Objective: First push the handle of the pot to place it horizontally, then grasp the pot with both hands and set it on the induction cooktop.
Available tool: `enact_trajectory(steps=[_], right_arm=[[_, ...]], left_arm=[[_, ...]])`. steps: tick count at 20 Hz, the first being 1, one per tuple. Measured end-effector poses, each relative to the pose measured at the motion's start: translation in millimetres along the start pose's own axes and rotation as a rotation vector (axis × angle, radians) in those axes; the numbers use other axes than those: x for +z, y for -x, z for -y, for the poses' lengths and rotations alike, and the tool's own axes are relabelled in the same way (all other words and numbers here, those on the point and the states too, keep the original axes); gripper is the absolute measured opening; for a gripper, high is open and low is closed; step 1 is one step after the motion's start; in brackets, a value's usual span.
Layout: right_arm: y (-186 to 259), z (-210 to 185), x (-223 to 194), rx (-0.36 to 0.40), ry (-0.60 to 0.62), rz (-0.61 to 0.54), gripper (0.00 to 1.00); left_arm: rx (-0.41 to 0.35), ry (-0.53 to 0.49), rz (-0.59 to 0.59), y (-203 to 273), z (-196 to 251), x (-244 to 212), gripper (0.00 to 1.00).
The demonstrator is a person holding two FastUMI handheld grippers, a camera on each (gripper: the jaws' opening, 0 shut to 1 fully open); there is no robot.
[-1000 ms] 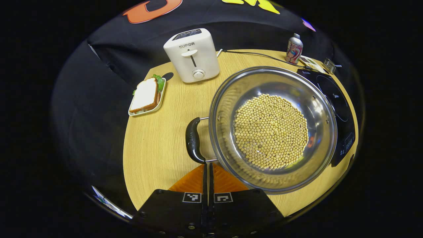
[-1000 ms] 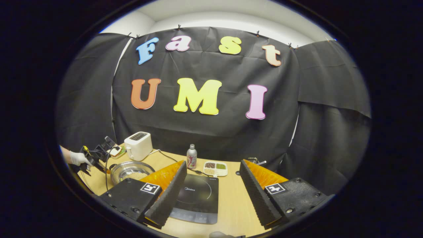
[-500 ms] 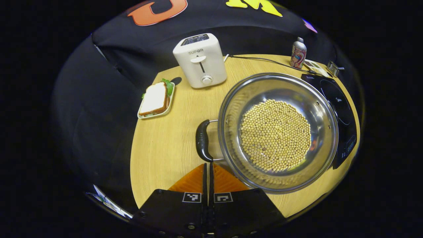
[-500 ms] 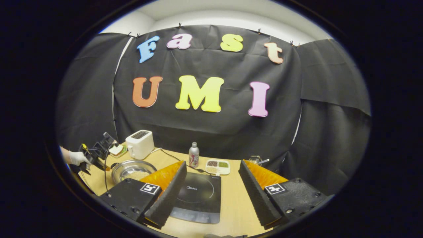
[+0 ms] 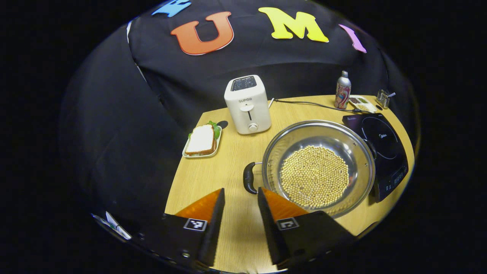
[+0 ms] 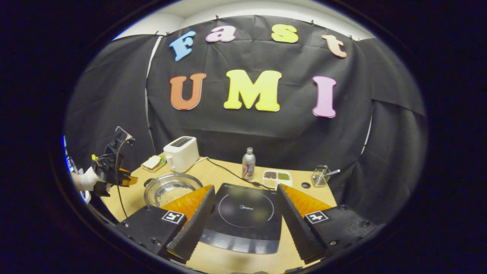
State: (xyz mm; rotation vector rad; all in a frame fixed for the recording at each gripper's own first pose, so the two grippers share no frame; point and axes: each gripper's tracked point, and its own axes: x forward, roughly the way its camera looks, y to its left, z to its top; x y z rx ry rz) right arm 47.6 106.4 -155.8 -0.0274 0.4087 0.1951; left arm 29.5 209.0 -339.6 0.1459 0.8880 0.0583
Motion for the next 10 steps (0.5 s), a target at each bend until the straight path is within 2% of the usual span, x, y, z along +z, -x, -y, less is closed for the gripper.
enact_trajectory(steps=[1,3,4,8,10], right_arm=[[-9.6,-10.2,-3.1,0.024,-0.006,-0.017,0.99],[-30.6,-30.9,-15.1,0.07,-0.025,-0.057,1.0],[-43.2,-40.5,-23.1,0.089,-0.036,-0.089,0.99],[-88.4,-72.2,-55.7,0.157,-0.138,-0.222,1.0],[-110.5,-82.2,-80.7,0.165,-0.165,-0.328,0.96]], left_arm=[[-0.003,0.005,0.005,-0.5,0.3,2.8,0.62],[-0.008,0.018,0.009,2.7,0.7,8.2,0.89],[-0.014,0.024,0.004,-3.6,0.7,9.2,0.98],[-0.047,0.027,-0.039,-21.9,4.2,13.2,0.97],[-0.08,0.032,-0.059,-36.6,12.1,16.0,0.97]])
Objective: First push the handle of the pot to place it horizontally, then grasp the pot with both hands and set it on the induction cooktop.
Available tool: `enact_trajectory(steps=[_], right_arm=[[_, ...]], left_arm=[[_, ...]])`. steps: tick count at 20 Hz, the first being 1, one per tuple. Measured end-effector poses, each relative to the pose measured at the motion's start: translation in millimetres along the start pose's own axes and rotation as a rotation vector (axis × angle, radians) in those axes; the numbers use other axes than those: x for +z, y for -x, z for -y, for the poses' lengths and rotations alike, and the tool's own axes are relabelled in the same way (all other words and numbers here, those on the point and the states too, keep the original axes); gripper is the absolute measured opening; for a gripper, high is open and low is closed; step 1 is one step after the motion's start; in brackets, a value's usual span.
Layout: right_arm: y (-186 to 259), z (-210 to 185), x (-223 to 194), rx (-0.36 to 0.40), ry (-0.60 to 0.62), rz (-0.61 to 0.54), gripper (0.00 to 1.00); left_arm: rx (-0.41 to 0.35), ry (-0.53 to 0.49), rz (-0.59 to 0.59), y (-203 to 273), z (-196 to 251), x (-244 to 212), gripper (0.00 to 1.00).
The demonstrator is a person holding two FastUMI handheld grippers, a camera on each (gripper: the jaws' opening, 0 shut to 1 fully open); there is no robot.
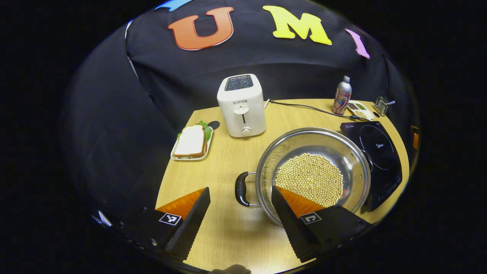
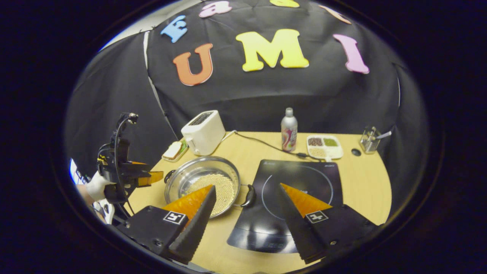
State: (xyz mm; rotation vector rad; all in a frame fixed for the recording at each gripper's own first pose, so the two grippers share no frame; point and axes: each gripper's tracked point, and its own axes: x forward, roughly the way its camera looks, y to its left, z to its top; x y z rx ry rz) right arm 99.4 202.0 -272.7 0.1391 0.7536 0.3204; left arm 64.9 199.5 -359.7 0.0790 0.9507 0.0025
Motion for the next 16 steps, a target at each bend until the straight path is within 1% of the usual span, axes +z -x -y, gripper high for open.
enact_trajectory(steps=[1,2,3,4,5,6,7,9,10,11,12,13,14,15,16], right_arm=[[-12.2,-1.2,-4.4,0.007,-0.016,-0.027,0.96],[-26.7,0.4,-7.9,-0.003,-0.021,-0.06,0.92],[-37.4,2.2,-11.7,-0.013,-0.02,-0.087,0.96],[-49.3,2.1,-14.9,-0.019,-0.024,-0.113,0.96],[-60.4,1.5,-21.2,-0.024,-0.026,-0.144,0.96],[-71.0,1.8,-26.4,-0.034,-0.031,-0.175,0.9],[-82.1,0.2,-30.3,-0.036,-0.035,-0.203,0.96],[-99.8,-0.9,-35.8,-0.05,-0.031,-0.243,0.96],[-106.3,-2.0,-38.8,-0.055,-0.023,-0.264,0.96],[-111.3,-1.8,-43.0,-0.065,-0.013,-0.288,0.9],[-115.5,-2.3,-44.1,-0.069,-0.014,-0.298,0.96],[-117.4,-0.5,-46.6,-0.085,-0.014,-0.313,0.9],[-116.4,-0.7,-49.3,-0.087,-0.02,-0.326,0.96],[-117.4,-0.9,-52.5,-0.086,-0.024,-0.341,0.89],[-118.6,-0.1,-55.2,-0.088,-0.031,-0.356,0.96]], left_arm=[[-0.008,0.005,-0.016,-7.3,0.9,-0.7,0.97],[-0.01,0.005,-0.033,-15.2,0.3,-1.3,0.97],[-0.003,0.006,-0.048,-21.1,-0.2,-1.6,1.0],[-0.011,0.002,-0.062,-28.9,2.0,-1.9,0.97],[-0.017,-0.003,-0.077,-35.7,3.6,-2.6,0.97],[-0.014,-0.008,-0.103,-42.8,3.7,-6.8,0.97],[-0.015,-0.01,-0.122,-46.9,4.5,-9.0,0.97],[-0.019,-0.007,-0.159,-59.1,5.7,-14.6,0.97],[-0.019,-0.001,-0.184,-65.2,4.0,-17.7,0.97],[-0.023,0.007,-0.206,-69.3,4.9,-21.2,0.97],[-0.028,0.015,-0.224,-72.6,5.1,-24.1,0.98],[-0.04,0.022,-0.237,-75.7,7.4,-26.2,0.98],[-0.046,0.027,-0.26,-78.1,6.7,-30.7,0.97],[-0.049,0.026,-0.273,-79.5,5.7,-32.2,0.97],[-0.045,0.021,-0.279,-82.2,2.8,-31.9,0.97]])
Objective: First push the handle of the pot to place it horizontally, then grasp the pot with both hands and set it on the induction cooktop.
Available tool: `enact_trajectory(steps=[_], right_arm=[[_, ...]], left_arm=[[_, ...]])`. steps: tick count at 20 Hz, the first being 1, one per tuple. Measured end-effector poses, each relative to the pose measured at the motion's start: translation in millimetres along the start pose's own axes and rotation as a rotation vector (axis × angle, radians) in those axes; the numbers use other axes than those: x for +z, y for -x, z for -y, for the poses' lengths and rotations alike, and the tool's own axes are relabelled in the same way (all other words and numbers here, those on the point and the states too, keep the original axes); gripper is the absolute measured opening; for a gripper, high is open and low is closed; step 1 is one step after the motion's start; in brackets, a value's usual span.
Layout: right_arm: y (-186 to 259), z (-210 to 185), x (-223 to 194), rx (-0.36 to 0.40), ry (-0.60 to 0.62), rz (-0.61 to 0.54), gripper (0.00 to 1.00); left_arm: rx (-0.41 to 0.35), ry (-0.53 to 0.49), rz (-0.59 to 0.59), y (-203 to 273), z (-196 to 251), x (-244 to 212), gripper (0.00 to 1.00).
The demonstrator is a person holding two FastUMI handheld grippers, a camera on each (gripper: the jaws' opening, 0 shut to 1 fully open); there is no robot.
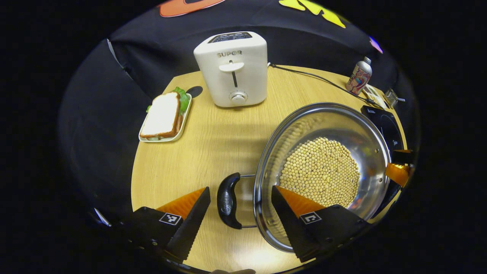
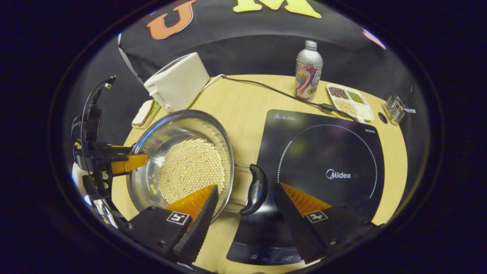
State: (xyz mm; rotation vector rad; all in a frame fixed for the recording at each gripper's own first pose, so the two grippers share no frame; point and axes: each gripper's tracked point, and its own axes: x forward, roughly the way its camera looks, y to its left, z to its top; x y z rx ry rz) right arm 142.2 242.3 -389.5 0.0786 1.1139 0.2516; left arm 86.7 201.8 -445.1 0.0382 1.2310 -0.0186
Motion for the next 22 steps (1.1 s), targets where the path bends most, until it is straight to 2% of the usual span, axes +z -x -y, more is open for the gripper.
enact_trajectory(steps=[4,5,6,7,8,9,10,11,12,13,14,17,18,19,20,21,22], right_arm=[[-1.1,-0.4,2.0,-0.008,-0.024,-0.032,0.87],[-2.3,-1.6,2.4,-0.007,-0.031,-0.04,0.76],[-2.7,-2.0,5.6,-0.014,-0.045,-0.044,0.82],[-4.6,-0.7,5.3,-0.019,-0.055,-0.066,0.72],[-5.5,0.3,5.7,-0.03,-0.065,-0.076,0.71],[-5.0,1.1,7.5,-0.039,-0.074,-0.084,0.67],[-5.4,1.5,7.5,-0.046,-0.078,-0.098,0.7],[-5.0,2.1,7.5,-0.055,-0.078,-0.104,0.69],[-5.7,2.3,9.3,-0.067,-0.08,-0.105,0.71],[-6.8,2.0,10.2,-0.08,-0.077,-0.106,0.67],[-8.1,1.7,10.8,-0.09,-0.08,-0.112,0.68],[-7.2,1.5,10.6,-0.083,-0.073,-0.121,0.62],[-6.7,2.6,10.1,-0.076,-0.076,-0.123,0.62],[-6.2,1.5,10.5,-0.068,-0.074,-0.121,0.6],[-6.0,1.7,10.8,-0.063,-0.073,-0.118,0.62],[-4.7,1.6,11.3,-0.058,-0.066,-0.113,0.59],[-6.2,2.3,11.5,-0.055,-0.065,-0.116,0.59]], left_arm=[[-0.02,-0.014,-0.021,-5.6,0.7,3.8,0.88],[-0.032,-0.02,-0.028,-6.4,4.1,4.7,0.87],[-0.039,-0.024,-0.038,-9.2,6.3,4.4,0.84],[-0.038,-0.028,-0.042,-8.5,8.8,5.3,0.79],[-0.036,-0.034,-0.053,-12.3,8.4,4.6,0.67],[-0.035,-0.039,-0.06,-13.7,8.6,5.0,0.76],[-0.036,-0.038,-0.067,-15.0,9.6,4.1,0.77],[-0.039,-0.036,-0.072,-15.4,9.8,3.6,0.87],[-0.047,-0.034,-0.083,-16.1,10.9,1.6,0.77],[-0.06,-0.026,-0.106,-16.7,13.1,-3.0,0.77],[-0.066,-0.018,-0.123,-16.6,14.0,-6.1,0.77],[-0.078,0.01,-0.136,-19.1,15.1,-7.7,0.77],[-0.085,0.03,-0.147,-20.2,16.4,-9.9,0.87],[-0.094,0.048,-0.143,-19.0,16.5,-10.1,0.77],[-0.1,0.064,-0.139,-21.6,17.3,-10.0,0.77],[-0.101,0.069,-0.133,-18.8,17.8,-10.0,0.83],[-0.1,0.071,-0.132,-18.6,17.6,-10.9,0.73]])
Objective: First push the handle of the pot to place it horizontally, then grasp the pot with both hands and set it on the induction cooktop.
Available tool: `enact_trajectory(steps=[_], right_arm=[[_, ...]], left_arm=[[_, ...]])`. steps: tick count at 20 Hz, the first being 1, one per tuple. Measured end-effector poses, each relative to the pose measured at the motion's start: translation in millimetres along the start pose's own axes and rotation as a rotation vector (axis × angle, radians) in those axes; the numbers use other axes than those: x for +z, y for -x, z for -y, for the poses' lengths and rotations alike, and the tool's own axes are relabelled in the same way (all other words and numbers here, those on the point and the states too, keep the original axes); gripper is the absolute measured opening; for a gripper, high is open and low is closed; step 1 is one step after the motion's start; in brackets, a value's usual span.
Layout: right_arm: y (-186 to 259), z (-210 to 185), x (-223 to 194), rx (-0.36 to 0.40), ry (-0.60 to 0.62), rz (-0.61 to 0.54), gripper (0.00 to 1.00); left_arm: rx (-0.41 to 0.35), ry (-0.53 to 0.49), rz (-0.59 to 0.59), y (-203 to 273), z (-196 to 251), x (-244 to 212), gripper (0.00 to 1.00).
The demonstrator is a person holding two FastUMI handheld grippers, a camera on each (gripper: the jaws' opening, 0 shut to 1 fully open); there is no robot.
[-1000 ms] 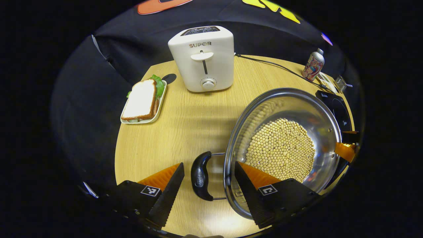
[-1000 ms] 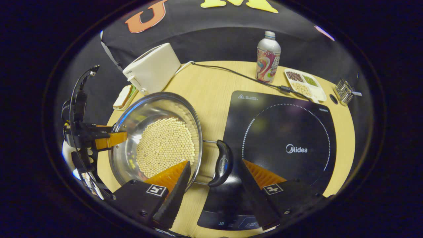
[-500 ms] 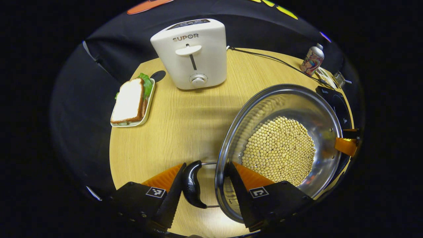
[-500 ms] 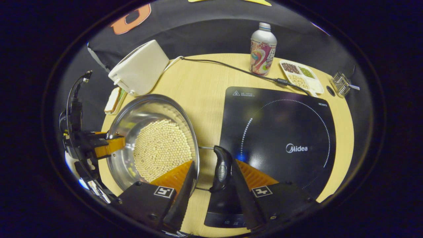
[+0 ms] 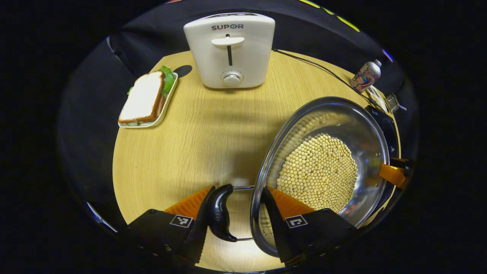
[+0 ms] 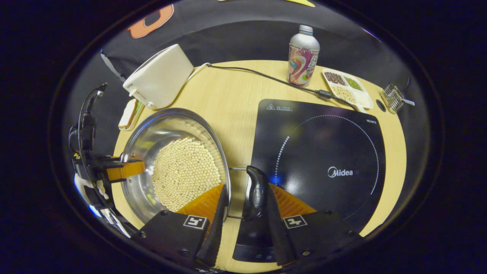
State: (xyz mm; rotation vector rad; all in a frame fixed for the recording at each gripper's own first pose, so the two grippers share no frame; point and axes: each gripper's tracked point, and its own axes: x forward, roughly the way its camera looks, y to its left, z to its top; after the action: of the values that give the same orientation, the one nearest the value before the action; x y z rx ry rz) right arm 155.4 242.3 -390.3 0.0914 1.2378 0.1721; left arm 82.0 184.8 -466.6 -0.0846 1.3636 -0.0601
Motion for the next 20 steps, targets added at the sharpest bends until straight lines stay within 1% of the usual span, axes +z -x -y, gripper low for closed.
enact_trajectory(steps=[1,2,3,4,5,6,7,8,9,10,11,13,14,17,20], right_arm=[[1.0,0.7,-0.5,0.004,-0.011,0.002,0.55],[2.7,2.6,-0.4,0.011,-0.024,0.007,0.57],[2.9,3.7,-3.8,0.031,-0.046,0.006,0.55],[8.2,4.5,-6.0,0.049,-0.063,0.013,0.55],[14.2,4.2,-7.4,0.061,-0.065,0.023,0.52],[23.4,3.6,-4.6,0.066,-0.065,0.046,0.52],[26.1,5.5,-1.0,0.067,-0.053,0.061,0.54],[29.7,9.0,1.3,0.068,-0.047,0.079,0.51],[34.3,12.1,4.5,0.069,-0.044,0.092,0.51],[41.1,14.7,6.1,0.068,-0.042,0.104,0.54],[46.2,18.1,9.6,0.065,-0.041,0.122,0.51],[64.1,22.2,11.8,0.057,-0.026,0.155,0.51],[72.1,24.9,11.6,0.056,-0.032,0.164,0.51],[93.1,36.2,8.6,0.047,-0.062,0.192,0.52],[114.3,56.0,1.0,0.023,-0.087,0.215,0.51]], left_arm=[[0.002,0.011,-0.003,2.4,1.1,-3.1,0.7],[-0.009,0.015,-0.002,7.8,2.5,-5.0,0.79],[-0.013,0.02,0.011,16.0,3.4,-4.2,0.66],[-0.016,0.007,0.026,22.9,4.8,-3.2,0.64],[-0.02,-0.003,0.039,35.0,7.2,-1.2,0.63],[-0.019,-0.016,0.053,41.6,10.1,-1.7,0.61],[-0.018,-0.028,0.068,49.5,11.4,1.1,0.61],[-0.02,-0.032,0.084,55.3,11.4,3.9,0.61],[-0.027,-0.024,0.09,61.5,13.6,5.8,0.61],[-0.035,-0.022,0.097,67.5,16.2,6.8,0.61],[-0.041,-0.024,0.104,74.0,21.5,9.2,0.61],[-0.044,-0.038,0.119,86.5,28.8,14.6,0.61],[-0.045,-0.048,0.132,94.8,29.7,17.0,0.61],[-0.053,-0.073,0.15,110.5,53.2,21.6,0.61],[-0.071,-0.094,0.154,113.3,74.7,24.1,0.61]])
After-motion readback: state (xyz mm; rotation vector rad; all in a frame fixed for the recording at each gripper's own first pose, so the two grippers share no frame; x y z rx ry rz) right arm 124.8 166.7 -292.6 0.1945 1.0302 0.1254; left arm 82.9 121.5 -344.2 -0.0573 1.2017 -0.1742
